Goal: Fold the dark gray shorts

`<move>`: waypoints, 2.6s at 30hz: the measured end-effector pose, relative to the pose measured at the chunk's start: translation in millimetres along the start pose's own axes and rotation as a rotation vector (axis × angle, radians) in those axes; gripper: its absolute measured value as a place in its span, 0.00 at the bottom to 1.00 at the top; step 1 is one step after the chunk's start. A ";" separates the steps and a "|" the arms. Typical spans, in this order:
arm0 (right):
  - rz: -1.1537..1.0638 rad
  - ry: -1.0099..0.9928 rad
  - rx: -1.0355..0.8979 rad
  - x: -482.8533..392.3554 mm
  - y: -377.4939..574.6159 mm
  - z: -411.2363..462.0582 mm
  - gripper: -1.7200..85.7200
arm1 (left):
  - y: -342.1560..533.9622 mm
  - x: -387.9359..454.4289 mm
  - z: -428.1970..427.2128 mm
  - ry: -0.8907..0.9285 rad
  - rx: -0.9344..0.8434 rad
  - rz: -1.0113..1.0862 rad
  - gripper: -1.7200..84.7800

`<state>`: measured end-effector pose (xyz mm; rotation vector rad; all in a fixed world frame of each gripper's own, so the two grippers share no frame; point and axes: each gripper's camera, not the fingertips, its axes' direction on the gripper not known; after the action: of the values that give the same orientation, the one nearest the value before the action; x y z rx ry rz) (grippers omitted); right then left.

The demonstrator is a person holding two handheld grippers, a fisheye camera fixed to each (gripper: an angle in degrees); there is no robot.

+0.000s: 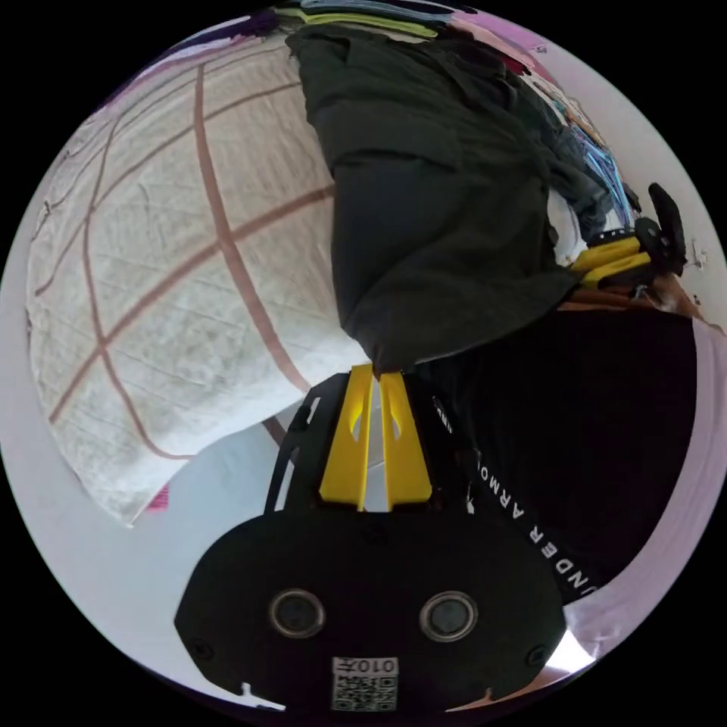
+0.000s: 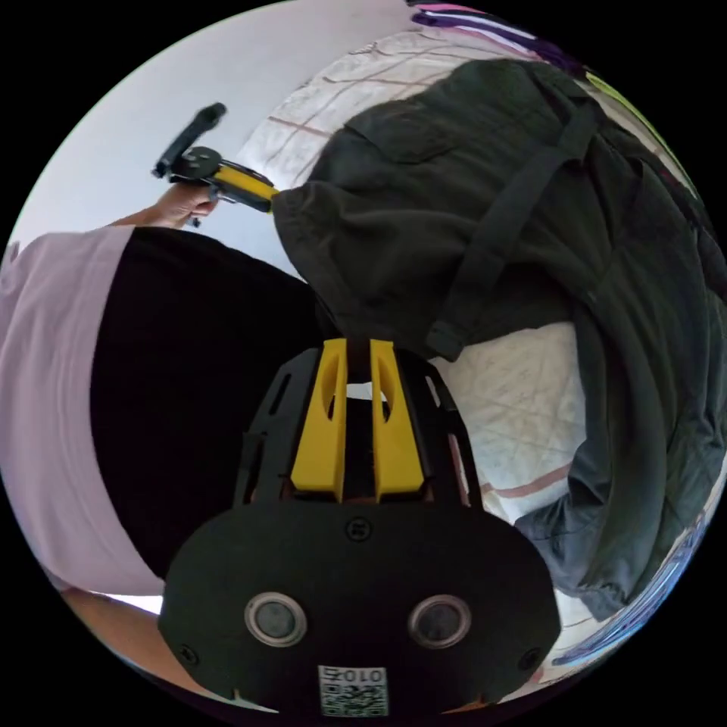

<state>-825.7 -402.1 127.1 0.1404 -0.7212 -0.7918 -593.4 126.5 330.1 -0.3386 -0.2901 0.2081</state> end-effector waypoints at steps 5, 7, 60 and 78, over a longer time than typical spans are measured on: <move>-0.131 0.043 0.084 -2.1 26.0 -54.4 0.10 | 43.0 -21.0 15.9 0.168 0.083 -0.046 0.04; -0.116 0.115 0.151 8.9 39.2 -84.1 0.11 | 55.9 -37.3 9.3 0.231 0.176 -0.138 0.05; 0.398 0.523 0.385 393.5 2.0 -353.4 0.19 | -383.0 -177.8 -29.8 0.332 0.486 -0.239 0.14; 0.438 0.440 0.336 416.8 16.0 -357.2 0.11 | -376.2 -129.3 -24.4 0.546 0.762 -0.510 0.11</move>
<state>-387.6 -730.9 87.7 0.4302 -0.4345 -0.2010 -649.9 -259.8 410.0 0.4384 0.2542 -0.2810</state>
